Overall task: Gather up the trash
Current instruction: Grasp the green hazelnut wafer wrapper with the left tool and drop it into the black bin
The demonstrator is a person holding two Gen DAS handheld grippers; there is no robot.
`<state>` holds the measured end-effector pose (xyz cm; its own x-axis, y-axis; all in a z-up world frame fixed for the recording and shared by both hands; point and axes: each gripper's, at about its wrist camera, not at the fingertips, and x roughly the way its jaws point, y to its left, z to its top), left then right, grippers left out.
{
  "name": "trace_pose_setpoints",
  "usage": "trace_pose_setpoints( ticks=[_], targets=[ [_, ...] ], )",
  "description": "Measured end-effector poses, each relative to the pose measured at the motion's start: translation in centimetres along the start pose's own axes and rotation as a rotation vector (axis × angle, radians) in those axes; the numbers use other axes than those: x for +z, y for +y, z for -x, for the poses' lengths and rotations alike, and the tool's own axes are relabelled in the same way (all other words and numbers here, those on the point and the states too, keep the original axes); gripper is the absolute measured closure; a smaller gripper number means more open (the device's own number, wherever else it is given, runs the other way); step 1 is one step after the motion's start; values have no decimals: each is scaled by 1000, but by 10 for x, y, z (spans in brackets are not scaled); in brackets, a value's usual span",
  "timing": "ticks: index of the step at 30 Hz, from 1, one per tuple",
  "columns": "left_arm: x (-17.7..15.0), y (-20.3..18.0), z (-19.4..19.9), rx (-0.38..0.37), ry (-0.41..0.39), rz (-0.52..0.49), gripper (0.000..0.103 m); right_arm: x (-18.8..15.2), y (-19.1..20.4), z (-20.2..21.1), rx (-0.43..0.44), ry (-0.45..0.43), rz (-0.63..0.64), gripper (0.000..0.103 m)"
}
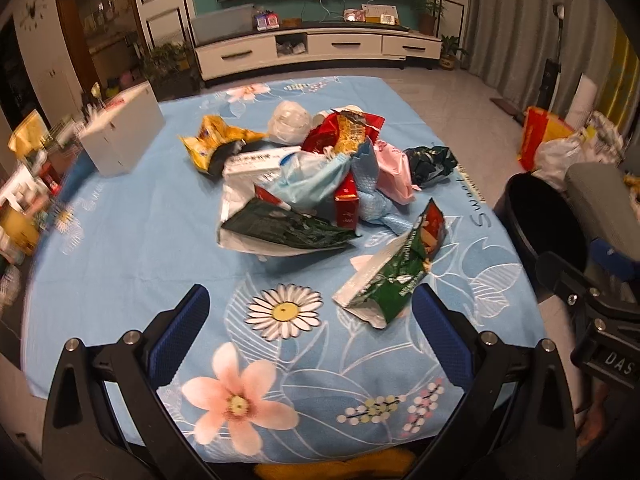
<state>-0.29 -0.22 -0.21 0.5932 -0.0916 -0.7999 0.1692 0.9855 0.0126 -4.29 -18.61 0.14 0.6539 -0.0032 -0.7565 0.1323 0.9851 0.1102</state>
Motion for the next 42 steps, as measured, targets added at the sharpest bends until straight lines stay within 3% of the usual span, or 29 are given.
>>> trace_pose_setpoints(
  ticks=[6, 11, 16, 19, 21, 23, 26, 30, 33, 35, 37, 39, 42],
  targets=[
    [-14, 17, -26, -81, 30, 64, 2, -12, -16, -23, 134, 37, -53, 3],
    [-28, 12, -49, -207, 59, 61, 3, -25, -24, -54, 219, 94, -122, 3],
    [-23, -20, -60, -239, 11, -78, 3, -22, -40, -72, 297, 109, -217, 2],
    [-13, -46, -79, -217, 19, -174, 3, -11, -49, -85, 304, 109, -245, 2],
    [-7, -57, -95, -212, 39, -206, 12, -4, -54, -95, 309, 106, -258, 3],
    [-4, -63, -110, -206, 71, -228, 40, 5, -58, -105, 321, 100, -276, 3],
    [-3, -68, -127, -216, 105, -232, 62, 21, -63, -120, 339, 92, -293, 3],
    [4, -57, -105, -337, 59, -167, 70, 45, -67, -140, 377, 77, -318, 3],
    [18, -48, -72, -384, -44, -144, 71, 67, -71, -158, 388, 61, -356, 4],
    [29, -43, -58, -377, -99, -128, 70, 78, -72, -171, 395, 63, -375, 15],
    [41, -39, -49, -307, -169, -127, 69, 89, -70, -190, 405, 91, -398, 20],
    [50, -36, -50, -268, -188, -124, 68, 93, -66, -205, 411, 119, -405, 27],
    [53, -30, -55, -264, -168, -97, 67, 92, -61, -218, 422, 157, -402, 59]
  ],
)
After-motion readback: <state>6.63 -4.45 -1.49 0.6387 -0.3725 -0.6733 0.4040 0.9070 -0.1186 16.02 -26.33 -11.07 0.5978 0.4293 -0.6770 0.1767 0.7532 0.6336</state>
